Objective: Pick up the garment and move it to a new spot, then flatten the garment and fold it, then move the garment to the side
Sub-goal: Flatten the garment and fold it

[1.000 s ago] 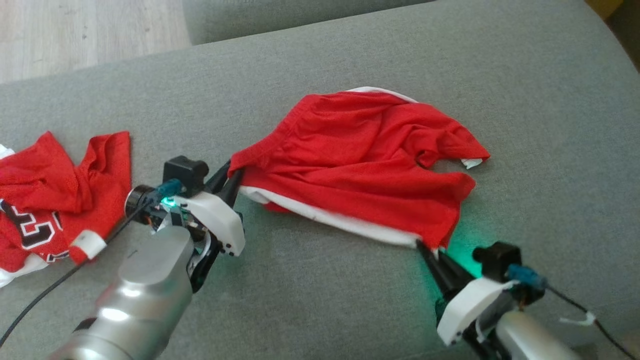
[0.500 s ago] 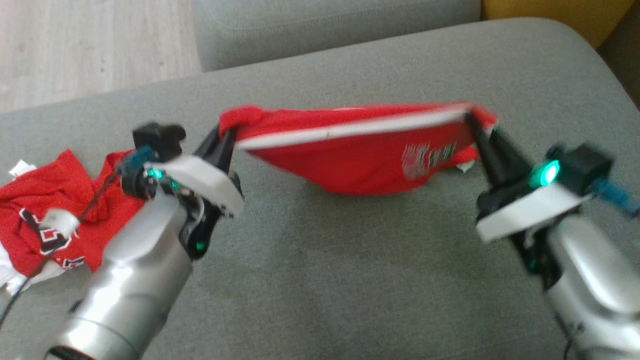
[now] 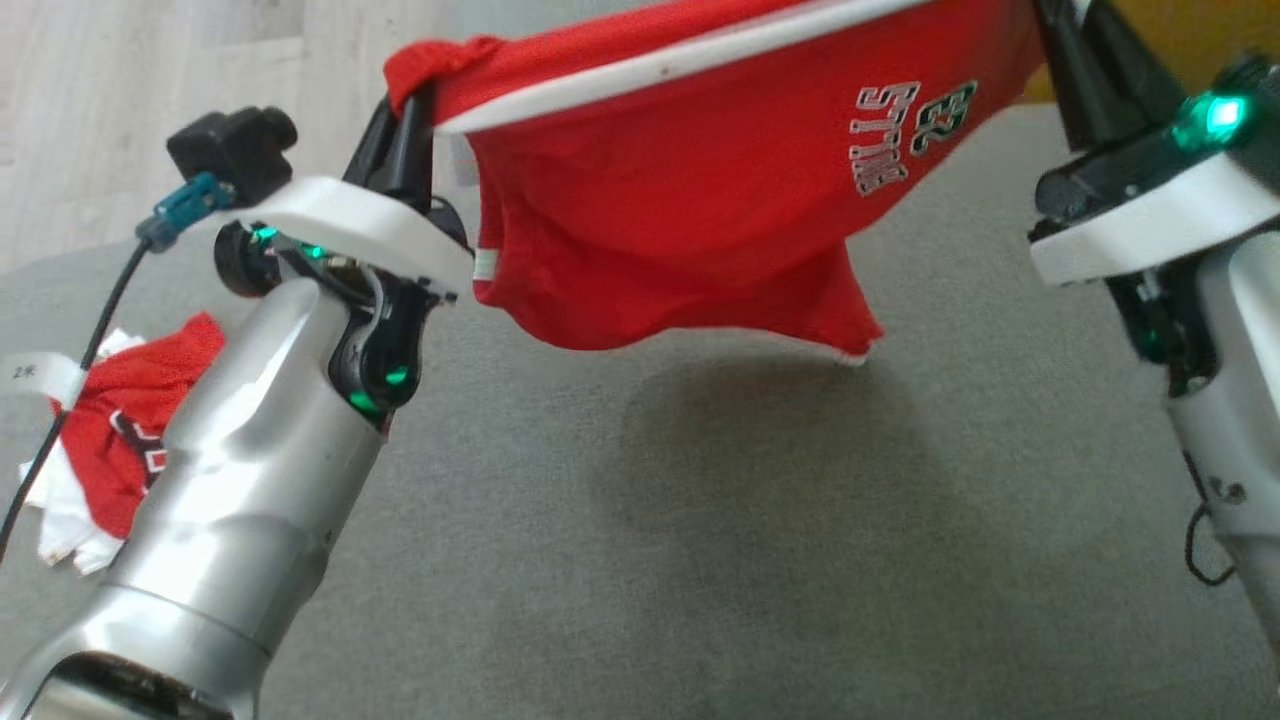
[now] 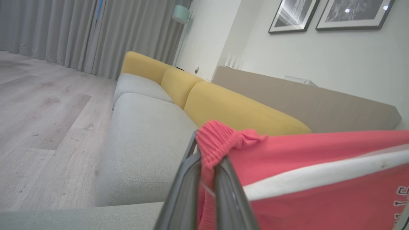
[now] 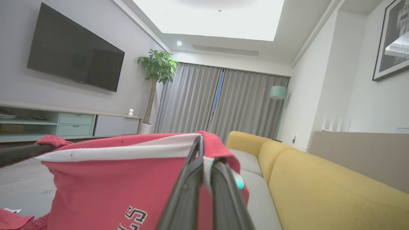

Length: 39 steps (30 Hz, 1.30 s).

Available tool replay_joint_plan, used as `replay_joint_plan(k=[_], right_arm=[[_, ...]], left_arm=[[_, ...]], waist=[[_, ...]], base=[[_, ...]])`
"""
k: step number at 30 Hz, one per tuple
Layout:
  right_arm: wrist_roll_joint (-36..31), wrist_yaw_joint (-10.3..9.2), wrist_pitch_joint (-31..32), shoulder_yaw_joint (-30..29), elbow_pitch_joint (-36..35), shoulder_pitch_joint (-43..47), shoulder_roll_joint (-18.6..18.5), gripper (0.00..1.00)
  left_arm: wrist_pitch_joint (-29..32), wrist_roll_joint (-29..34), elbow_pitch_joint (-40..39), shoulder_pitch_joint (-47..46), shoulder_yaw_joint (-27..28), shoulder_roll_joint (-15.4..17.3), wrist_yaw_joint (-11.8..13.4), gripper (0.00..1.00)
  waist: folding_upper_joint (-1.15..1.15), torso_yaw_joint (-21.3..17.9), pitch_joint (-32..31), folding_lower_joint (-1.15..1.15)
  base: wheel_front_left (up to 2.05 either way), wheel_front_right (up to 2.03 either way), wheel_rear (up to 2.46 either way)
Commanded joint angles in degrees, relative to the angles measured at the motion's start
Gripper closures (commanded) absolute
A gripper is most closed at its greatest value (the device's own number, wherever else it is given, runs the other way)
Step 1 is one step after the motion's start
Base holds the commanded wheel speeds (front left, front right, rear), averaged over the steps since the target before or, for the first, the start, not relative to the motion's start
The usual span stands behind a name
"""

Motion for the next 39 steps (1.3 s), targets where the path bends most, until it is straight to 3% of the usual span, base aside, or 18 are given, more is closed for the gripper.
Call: replay_joint_plan(k=[1,11,19,24,28,32,39], right_arm=[[-0.4,-0.05,-0.3,-1.0,-1.0,-2.3,-0.8,1.00],[-0.1,-0.05,1.6,-1.4,-2.9,3.7,-1.9,1.00],[1.2,-0.05,6.5,-6.6,-11.4,16.7,-1.9,1.00],[0.3,-0.05,10.9,-8.7,-14.5,18.8,-1.4,1.00],[1.1,-0.05,13.7,-8.0,-12.7,14.0,-0.1,1.00],[1.3,-0.05,14.6,-5.4,-6.9,3.7,0.7,1.00],[-0.8,-0.05,8.7,-1.8,9.2,-18.1,2.1,1.00]], left_arm=[[0.1,-0.9,-2.2,-3.0,3.5,2.5,1.3,1.00],[0.2,-2.2,-13.6,3.7,4.5,3.7,6.1,1.00],[5.6,-6.6,-29.3,16.0,4.3,6.7,12.1,1.00],[9.9,-10.5,-35.1,18.3,5.9,7.6,16.0,1.00],[12.5,-12.2,-34.2,14.5,7.1,6.9,17.6,1.00],[15.3,-13.8,-29.2,6.2,8.9,5.4,18.4,1.00],[15.0,-12.0,-15.4,-12.2,11.1,3.6,16.1,1.00]], waist=[[0.00,0.7,-0.7,0.00],[0.00,1.7,-2.9,0.00],[0.00,1.6,-2.9,0.00],[0.00,1.0,-0.9,0.00],[0.00,0.0,2.4,0.00],[0.00,-1.2,8.4,0.00],[0.00,-2.5,16.6,0.00]], base=[[0.00,0.00,0.00],[0.00,0.00,0.00],[0.00,0.00,0.00],[0.00,0.00,0.00],[0.00,0.00,0.00],[0.00,0.00,0.00],[0.00,0.00,0.00]])
